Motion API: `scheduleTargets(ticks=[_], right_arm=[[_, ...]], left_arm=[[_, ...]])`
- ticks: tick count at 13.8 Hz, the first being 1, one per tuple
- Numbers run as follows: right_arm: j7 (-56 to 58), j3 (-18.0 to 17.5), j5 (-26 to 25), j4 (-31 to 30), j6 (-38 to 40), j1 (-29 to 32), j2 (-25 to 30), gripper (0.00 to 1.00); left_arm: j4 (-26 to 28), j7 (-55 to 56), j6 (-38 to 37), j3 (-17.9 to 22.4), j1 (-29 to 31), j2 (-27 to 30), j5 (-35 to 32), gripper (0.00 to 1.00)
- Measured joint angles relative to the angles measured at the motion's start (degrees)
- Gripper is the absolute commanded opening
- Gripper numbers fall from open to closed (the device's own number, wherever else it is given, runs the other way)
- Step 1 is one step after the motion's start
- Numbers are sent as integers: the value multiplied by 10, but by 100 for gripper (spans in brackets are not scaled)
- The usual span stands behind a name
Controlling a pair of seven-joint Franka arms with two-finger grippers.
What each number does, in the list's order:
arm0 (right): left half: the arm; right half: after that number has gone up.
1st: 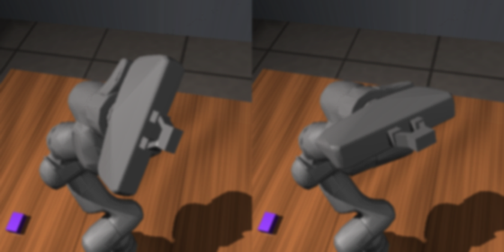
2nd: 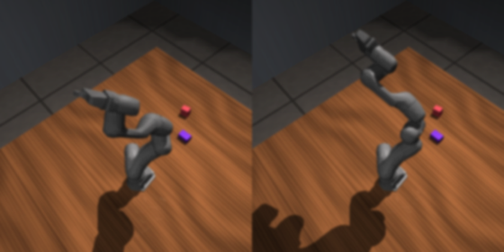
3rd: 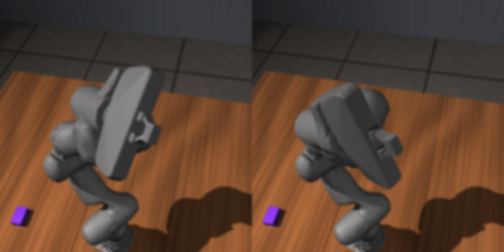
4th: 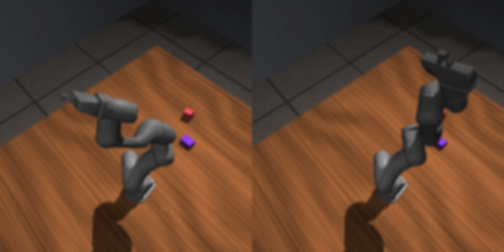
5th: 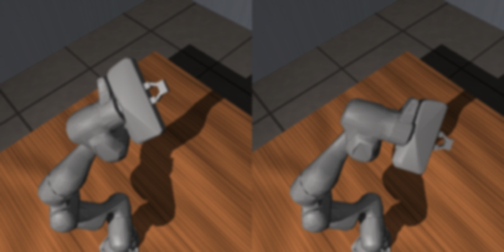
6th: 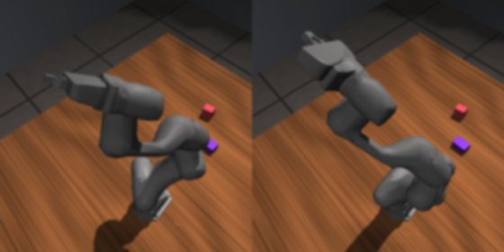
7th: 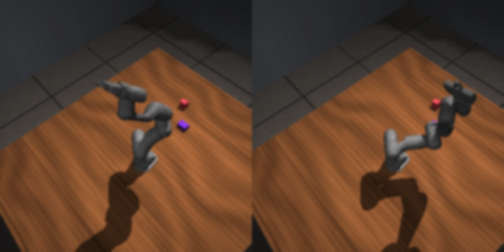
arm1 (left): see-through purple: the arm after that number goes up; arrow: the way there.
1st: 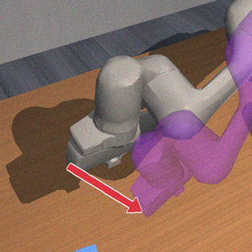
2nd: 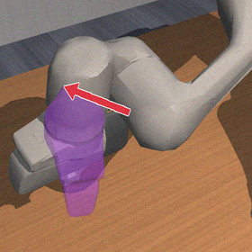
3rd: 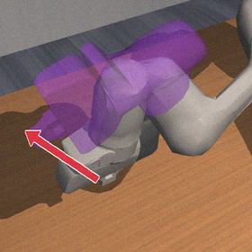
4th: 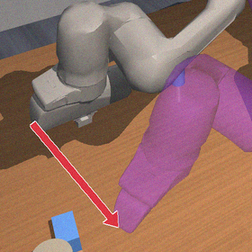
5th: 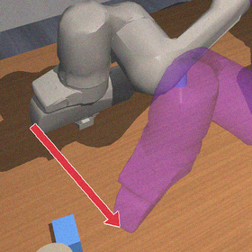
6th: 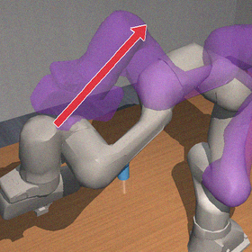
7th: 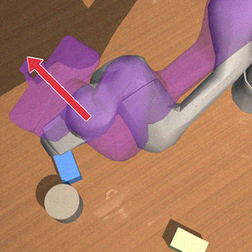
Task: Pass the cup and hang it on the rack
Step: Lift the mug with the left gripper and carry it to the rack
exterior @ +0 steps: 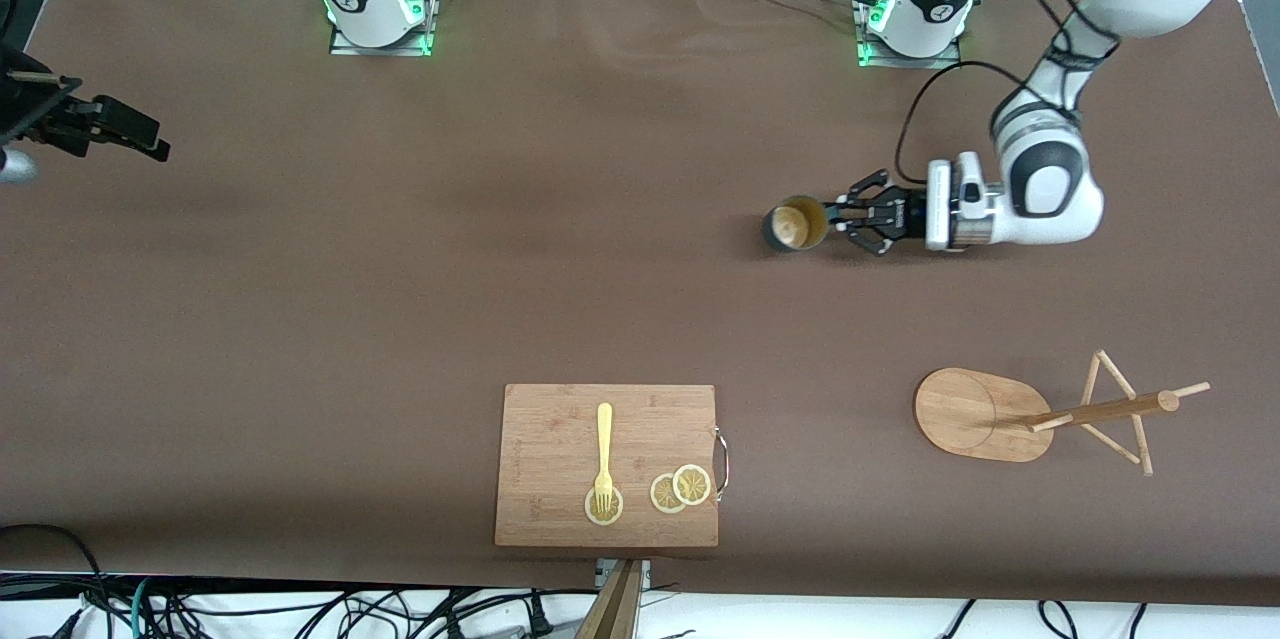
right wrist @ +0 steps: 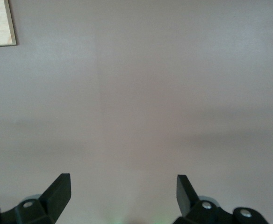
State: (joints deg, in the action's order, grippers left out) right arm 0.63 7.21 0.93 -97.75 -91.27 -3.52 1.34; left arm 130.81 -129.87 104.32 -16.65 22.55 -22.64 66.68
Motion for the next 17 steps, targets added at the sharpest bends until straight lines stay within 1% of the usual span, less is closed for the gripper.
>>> scheduleTargets(ticks=[2, 4, 8, 13, 15, 17], right_arm=[[0, -1, 0, 0, 2, -2, -4, 100], [0, -1, 0, 1, 9, -3, -4, 100], [0, -9, 0, 2, 12, -5, -4, 100], [0, -9, 0, 3, 13, -6, -3, 100], [0, -10, 0, 3, 14, -6, -3, 100], [-1, -10, 0, 3, 15, -6, -3, 100]], left_arm=[[6, 64, -46, 0, 72, 21, -39, 0], [9, 131, -85, 0, 128, 29, -45, 0], [6, 305, -163, 0, 211, 30, -45, 0], [-35, 541, -253, 0, 266, 20, -44, 0], [-74, 632, -272, 0, 279, -5, -42, 0], [-124, 726, -289, -1, 286, -41, -25, 0]])
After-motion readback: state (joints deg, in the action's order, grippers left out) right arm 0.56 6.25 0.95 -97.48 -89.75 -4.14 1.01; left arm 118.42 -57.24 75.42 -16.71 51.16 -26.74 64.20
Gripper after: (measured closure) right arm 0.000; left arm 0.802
